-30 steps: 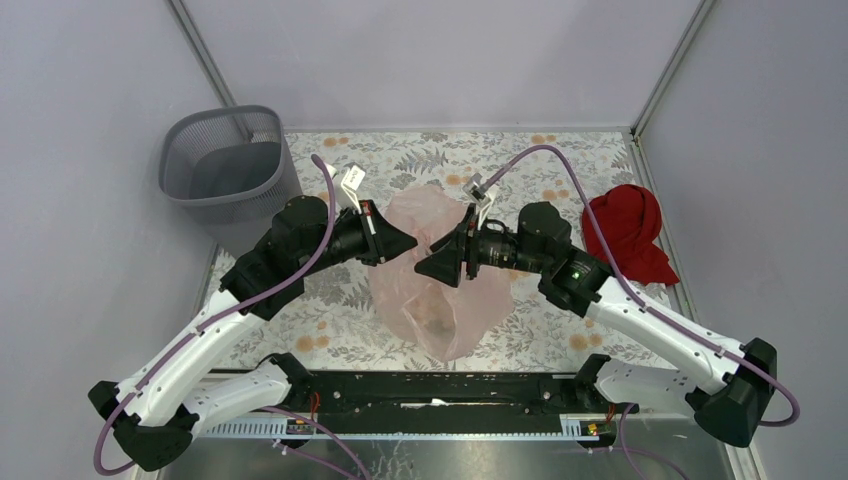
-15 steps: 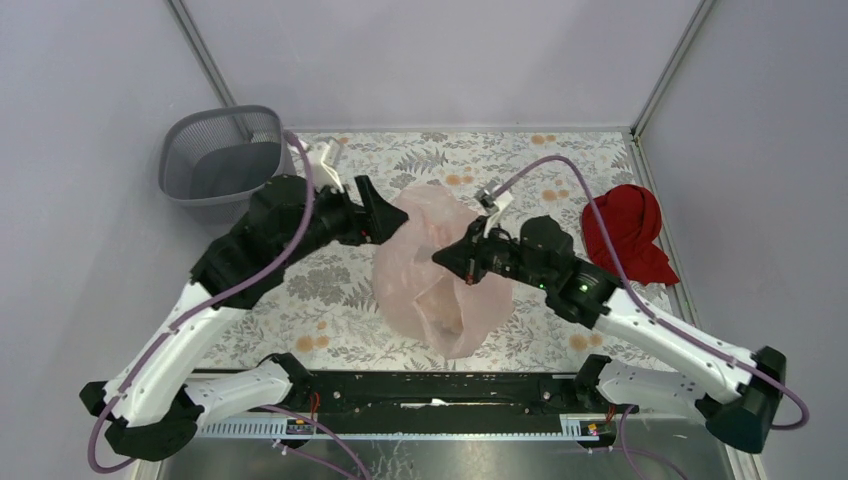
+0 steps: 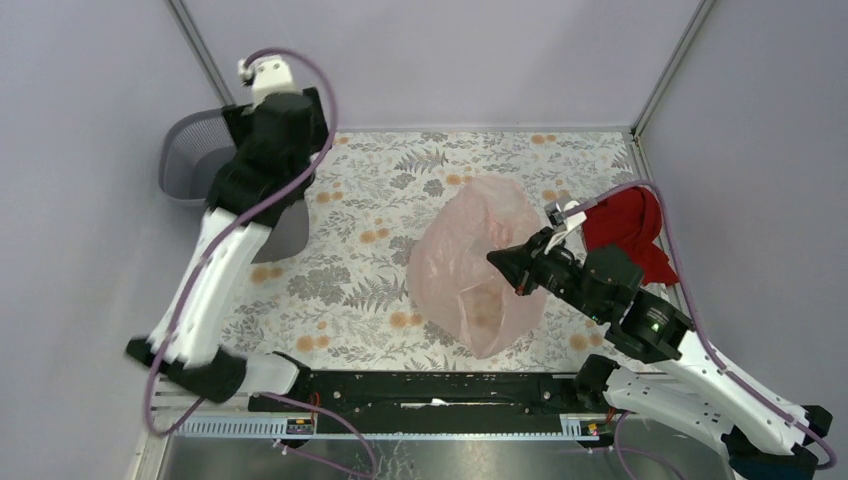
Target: Put the trash bags into the trash bin
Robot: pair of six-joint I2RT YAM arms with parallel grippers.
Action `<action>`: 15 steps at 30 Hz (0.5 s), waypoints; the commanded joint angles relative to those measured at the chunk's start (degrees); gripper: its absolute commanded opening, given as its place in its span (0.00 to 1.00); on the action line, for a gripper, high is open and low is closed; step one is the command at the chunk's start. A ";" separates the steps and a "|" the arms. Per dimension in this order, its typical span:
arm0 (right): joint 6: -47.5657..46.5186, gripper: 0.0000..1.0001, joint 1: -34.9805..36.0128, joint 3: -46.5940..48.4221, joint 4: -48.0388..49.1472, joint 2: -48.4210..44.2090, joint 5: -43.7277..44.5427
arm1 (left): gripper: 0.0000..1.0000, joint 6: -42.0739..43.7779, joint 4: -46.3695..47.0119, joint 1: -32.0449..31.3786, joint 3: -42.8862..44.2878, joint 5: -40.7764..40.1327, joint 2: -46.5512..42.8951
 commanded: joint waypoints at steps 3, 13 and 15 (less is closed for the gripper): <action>-1.68 0.00 0.26 4.77 -8.05 -2.52 4.73 | 0.99 4.62 0.36 10.80 6.11 0.59 15.77; -1.29 0.00 0.26 4.14 -8.83 -4.29 6.78 | 0.91 8.04 11.11 13.18 -4.96 -1.56 20.91; -1.46 0.00 0.24 4.06 -8.37 -3.26 6.26 | 0.81 7.71 12.24 13.63 -7.29 0.34 20.22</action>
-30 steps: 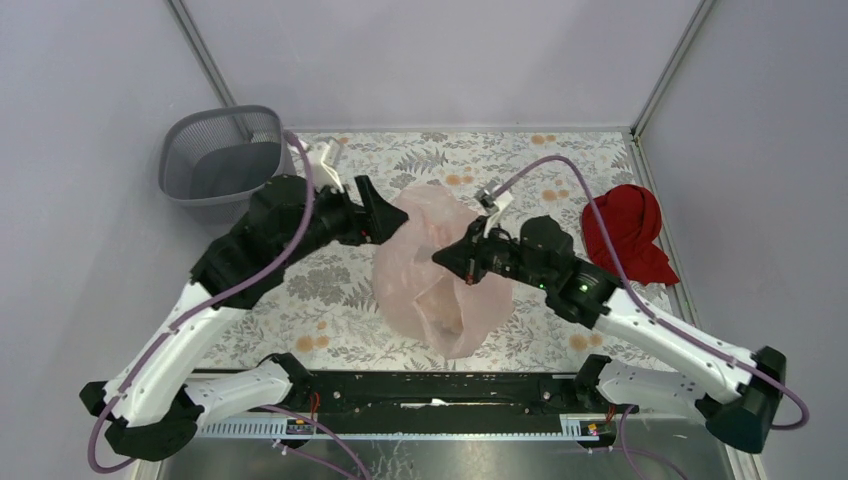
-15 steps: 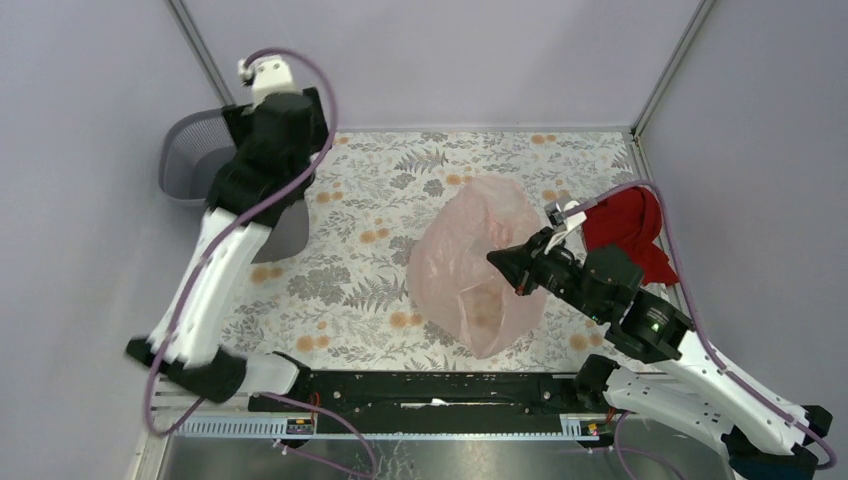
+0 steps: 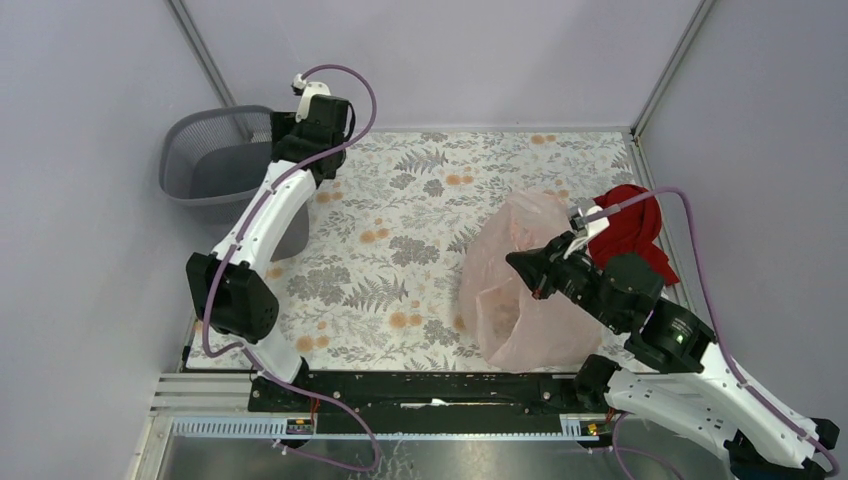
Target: Put the trash bags into the trash bin
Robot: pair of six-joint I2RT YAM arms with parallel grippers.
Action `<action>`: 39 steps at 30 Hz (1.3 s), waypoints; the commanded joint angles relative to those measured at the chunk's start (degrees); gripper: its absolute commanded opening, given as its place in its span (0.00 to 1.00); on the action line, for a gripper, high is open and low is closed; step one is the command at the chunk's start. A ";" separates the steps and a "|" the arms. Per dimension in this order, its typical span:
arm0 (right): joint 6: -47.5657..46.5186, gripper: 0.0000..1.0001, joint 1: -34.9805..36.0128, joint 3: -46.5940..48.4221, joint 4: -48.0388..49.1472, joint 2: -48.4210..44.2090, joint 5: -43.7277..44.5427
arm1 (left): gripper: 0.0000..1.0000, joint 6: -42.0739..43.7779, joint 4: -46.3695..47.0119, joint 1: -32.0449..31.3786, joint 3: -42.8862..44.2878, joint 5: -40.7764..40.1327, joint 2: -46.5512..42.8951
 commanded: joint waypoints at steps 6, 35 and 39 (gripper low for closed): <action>-2.49 0.00 0.29 3.84 -0.95 6.92 2.14 | 0.49 1.74 10.29 2.60 -9.89 9.98 -6.52; -12.72 0.00 0.26 12.17 2.98 1.71 18.21 | 0.00 2.80 13.89 -32.65 -15.69 27.07 -15.73; -17.40 0.00 0.26 16.42 2.25 -1.58 23.69 | 0.00 1.51 11.75 -39.68 -14.26 22.02 -13.82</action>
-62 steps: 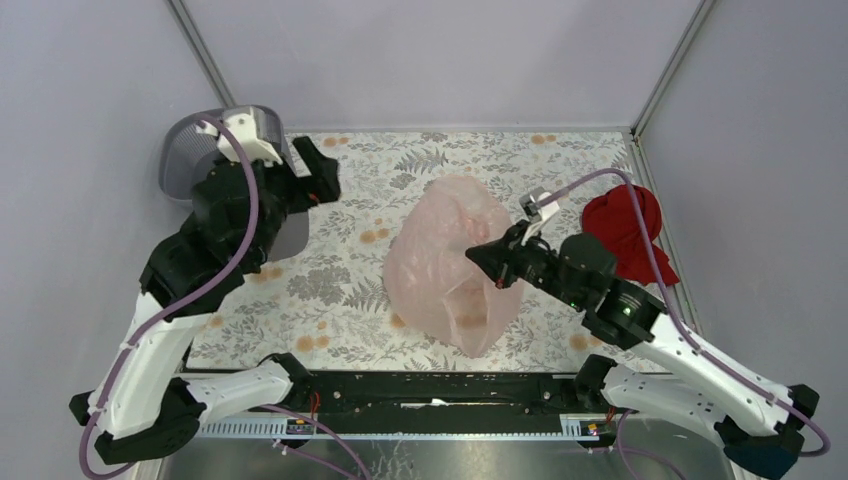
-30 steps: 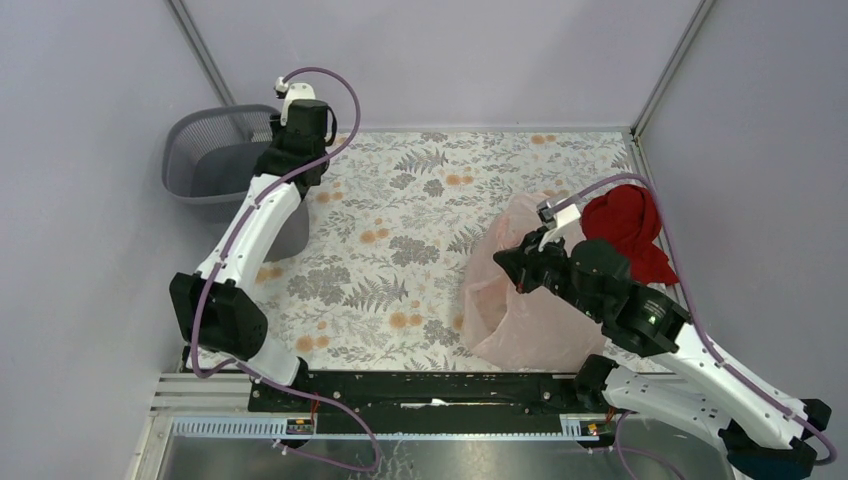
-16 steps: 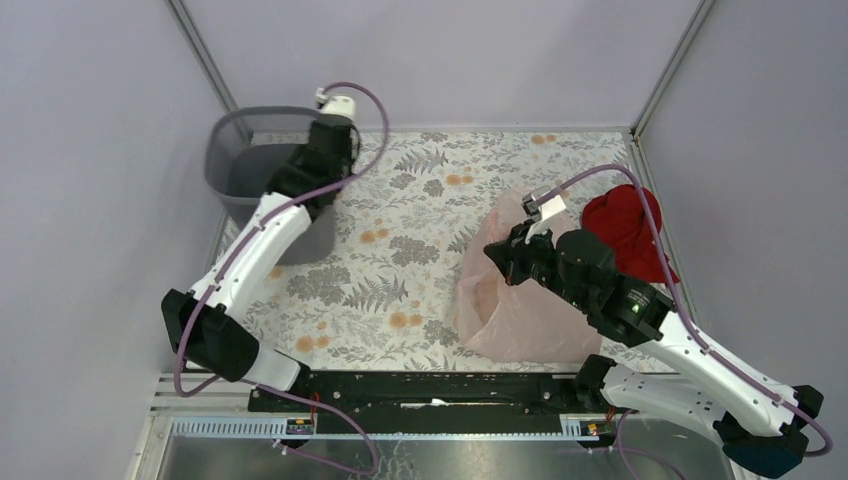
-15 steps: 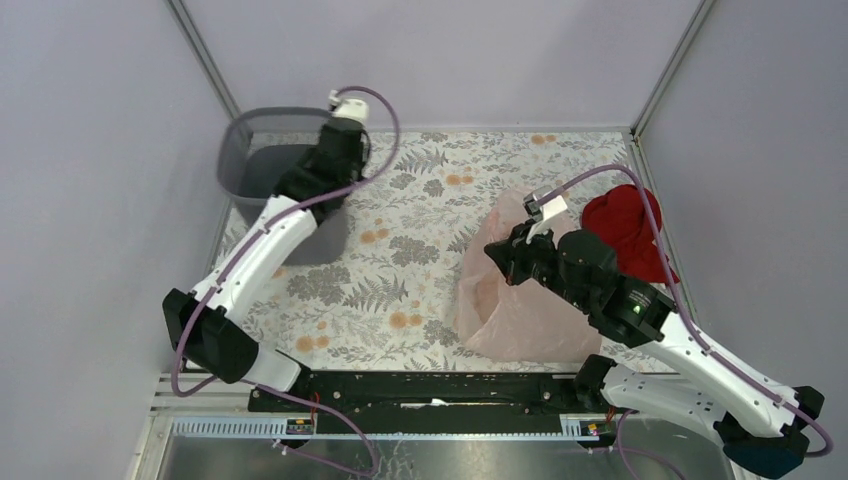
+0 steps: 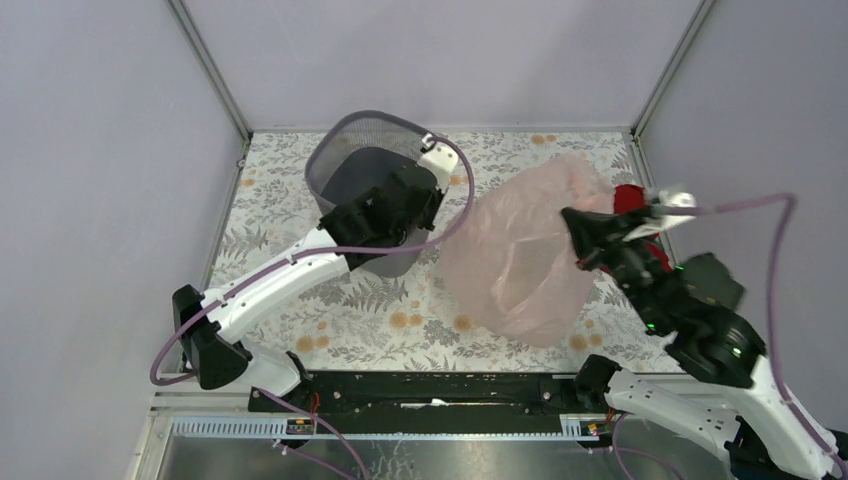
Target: Put the trash bags into the trash bin
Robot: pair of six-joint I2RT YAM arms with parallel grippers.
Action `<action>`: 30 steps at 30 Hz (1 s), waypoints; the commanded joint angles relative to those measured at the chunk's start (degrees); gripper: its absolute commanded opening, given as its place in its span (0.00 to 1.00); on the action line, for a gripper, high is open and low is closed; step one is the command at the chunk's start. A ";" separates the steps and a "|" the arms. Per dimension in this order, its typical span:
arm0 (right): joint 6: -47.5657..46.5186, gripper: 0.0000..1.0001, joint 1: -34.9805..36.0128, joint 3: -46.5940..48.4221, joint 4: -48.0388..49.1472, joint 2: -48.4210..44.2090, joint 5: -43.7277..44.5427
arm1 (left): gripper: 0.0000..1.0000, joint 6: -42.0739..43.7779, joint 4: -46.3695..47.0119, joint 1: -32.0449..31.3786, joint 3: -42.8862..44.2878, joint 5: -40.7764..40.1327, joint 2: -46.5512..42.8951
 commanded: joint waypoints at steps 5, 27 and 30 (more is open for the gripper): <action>-7.05 0.00 0.24 10.43 0.35 -6.10 13.32 | 0.00 -1.77 -0.26 -10.19 0.58 -1.87 0.09; -18.85 0.00 0.26 41.88 11.55 24.96 -2.36 | 0.34 0.06 8.65 -13.93 -5.38 13.62 -12.10; -18.57 0.00 0.26 50.14 12.94 33.72 -8.37 | 0.65 -0.40 8.59 -13.88 -5.24 14.67 -14.02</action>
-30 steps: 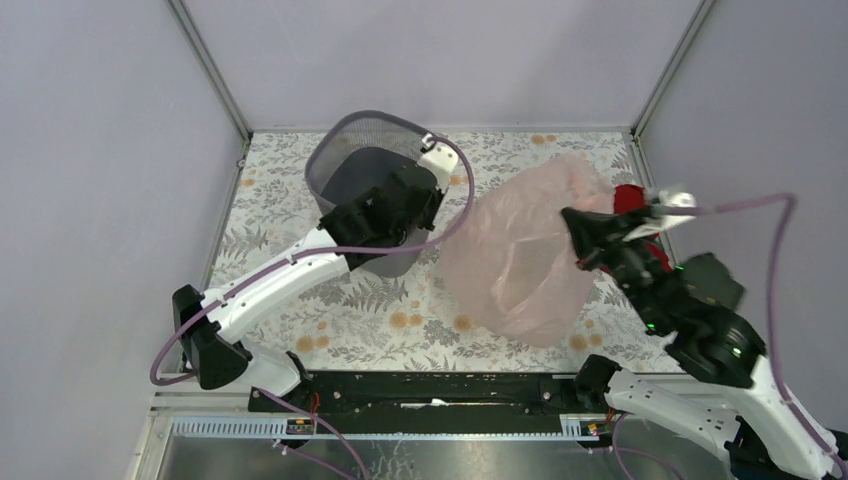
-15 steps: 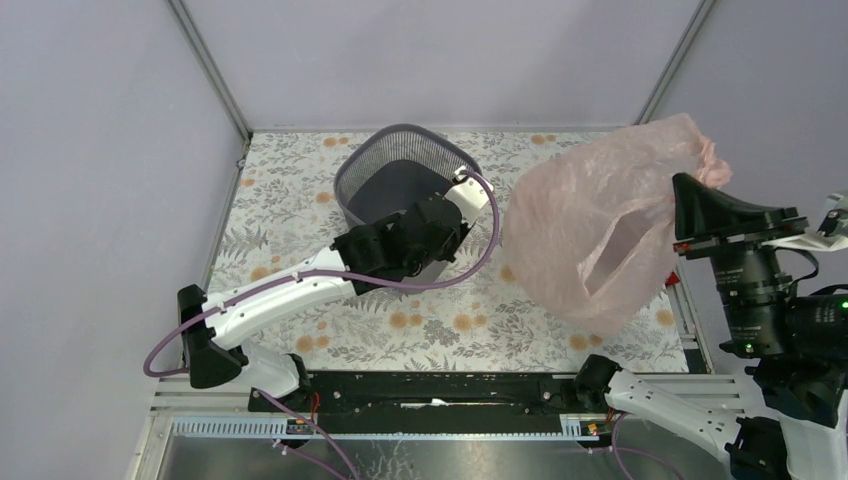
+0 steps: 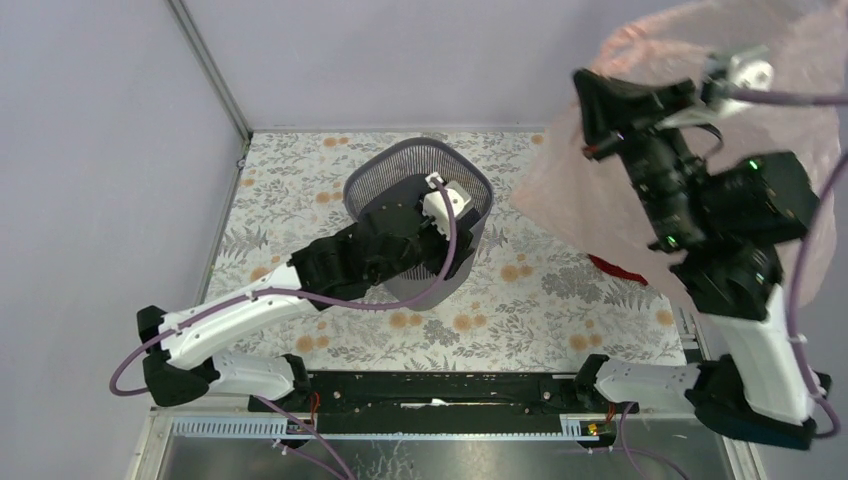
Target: Put the trash bags into the trash bin
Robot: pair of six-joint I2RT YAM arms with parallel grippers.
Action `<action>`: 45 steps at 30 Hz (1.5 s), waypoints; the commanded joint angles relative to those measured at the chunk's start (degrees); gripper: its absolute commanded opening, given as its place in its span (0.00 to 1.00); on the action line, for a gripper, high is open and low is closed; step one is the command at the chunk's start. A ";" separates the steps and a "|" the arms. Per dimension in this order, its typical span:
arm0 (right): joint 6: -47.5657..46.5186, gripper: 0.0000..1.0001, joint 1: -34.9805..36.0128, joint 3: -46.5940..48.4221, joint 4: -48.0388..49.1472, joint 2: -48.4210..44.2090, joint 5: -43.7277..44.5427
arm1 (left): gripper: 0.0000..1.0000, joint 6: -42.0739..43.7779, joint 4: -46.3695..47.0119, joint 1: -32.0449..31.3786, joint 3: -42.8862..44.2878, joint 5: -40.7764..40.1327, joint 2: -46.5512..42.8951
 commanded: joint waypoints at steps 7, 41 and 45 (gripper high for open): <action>2.29 0.00 0.26 24.76 17.77 28.98 -19.20 | 0.85 1.26 9.81 7.95 -1.69 -1.18 -17.44; 13.49 0.00 0.21 -36.18 40.76 -2.31 6.95 | 0.99 1.52 36.01 15.91 -24.19 -16.24 -33.72; 13.83 0.00 0.26 -37.17 36.70 -4.93 7.96 | 0.99 0.83 36.71 15.83 -24.85 -16.40 -34.83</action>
